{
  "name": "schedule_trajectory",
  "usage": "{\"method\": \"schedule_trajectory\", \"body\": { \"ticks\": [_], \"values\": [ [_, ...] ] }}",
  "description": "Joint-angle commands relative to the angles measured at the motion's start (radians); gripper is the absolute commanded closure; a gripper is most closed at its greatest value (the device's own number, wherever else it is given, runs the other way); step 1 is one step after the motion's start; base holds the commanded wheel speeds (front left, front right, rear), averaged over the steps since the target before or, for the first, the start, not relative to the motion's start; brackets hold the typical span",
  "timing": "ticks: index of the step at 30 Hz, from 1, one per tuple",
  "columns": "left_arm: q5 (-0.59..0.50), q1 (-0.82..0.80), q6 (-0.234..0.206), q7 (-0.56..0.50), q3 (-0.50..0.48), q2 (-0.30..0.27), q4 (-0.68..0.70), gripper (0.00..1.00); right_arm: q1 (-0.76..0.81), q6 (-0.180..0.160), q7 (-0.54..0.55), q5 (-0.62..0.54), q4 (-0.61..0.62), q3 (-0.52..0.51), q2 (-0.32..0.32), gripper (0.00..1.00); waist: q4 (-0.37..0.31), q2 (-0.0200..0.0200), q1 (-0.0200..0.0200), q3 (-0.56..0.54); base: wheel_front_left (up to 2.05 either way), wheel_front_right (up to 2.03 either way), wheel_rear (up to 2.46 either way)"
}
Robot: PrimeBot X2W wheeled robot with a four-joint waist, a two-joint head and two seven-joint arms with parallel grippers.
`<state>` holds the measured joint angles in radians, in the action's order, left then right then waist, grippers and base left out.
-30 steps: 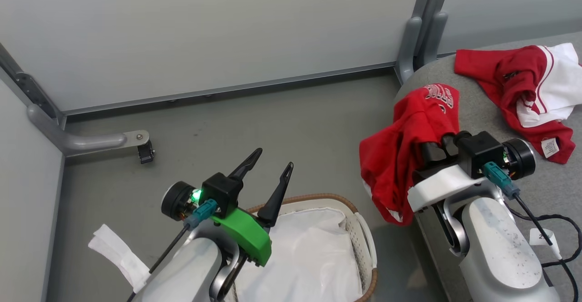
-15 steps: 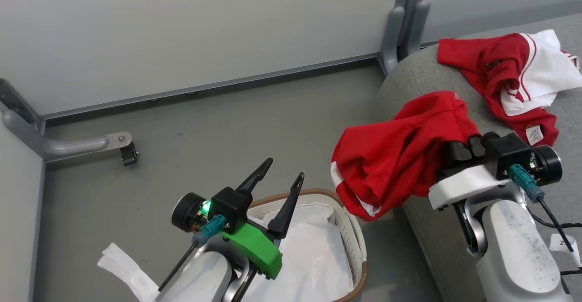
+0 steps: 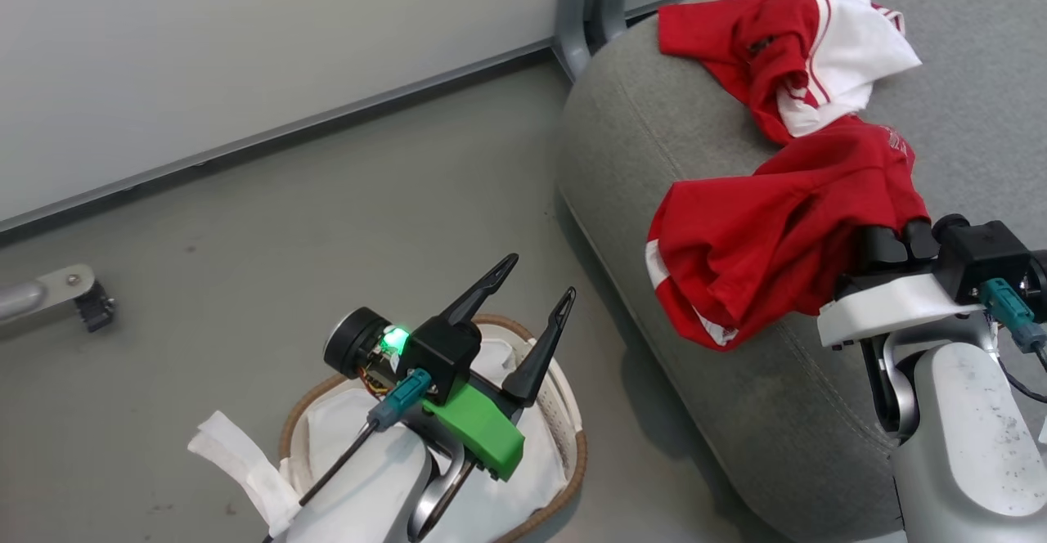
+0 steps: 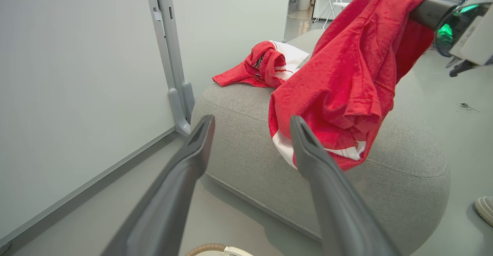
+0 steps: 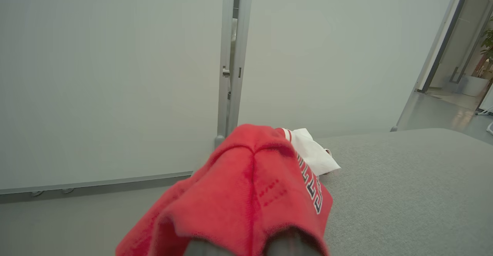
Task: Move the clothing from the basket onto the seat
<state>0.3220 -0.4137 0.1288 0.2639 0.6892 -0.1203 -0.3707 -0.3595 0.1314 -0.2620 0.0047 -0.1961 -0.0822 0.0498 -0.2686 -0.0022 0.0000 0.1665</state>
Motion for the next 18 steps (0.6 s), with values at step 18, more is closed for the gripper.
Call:
{"method": "schedule_trajectory", "body": {
  "ticks": [18],
  "values": [
    [0.008,-0.114,0.003,0.0,0.095,-0.034,0.025,0.0,-0.273,-0.001,-0.005,-0.007,-0.138,-0.074,0.037,1.0,0.004,0.0022,0.0,0.214,0.0,0.0,0.0]
  ]
}}
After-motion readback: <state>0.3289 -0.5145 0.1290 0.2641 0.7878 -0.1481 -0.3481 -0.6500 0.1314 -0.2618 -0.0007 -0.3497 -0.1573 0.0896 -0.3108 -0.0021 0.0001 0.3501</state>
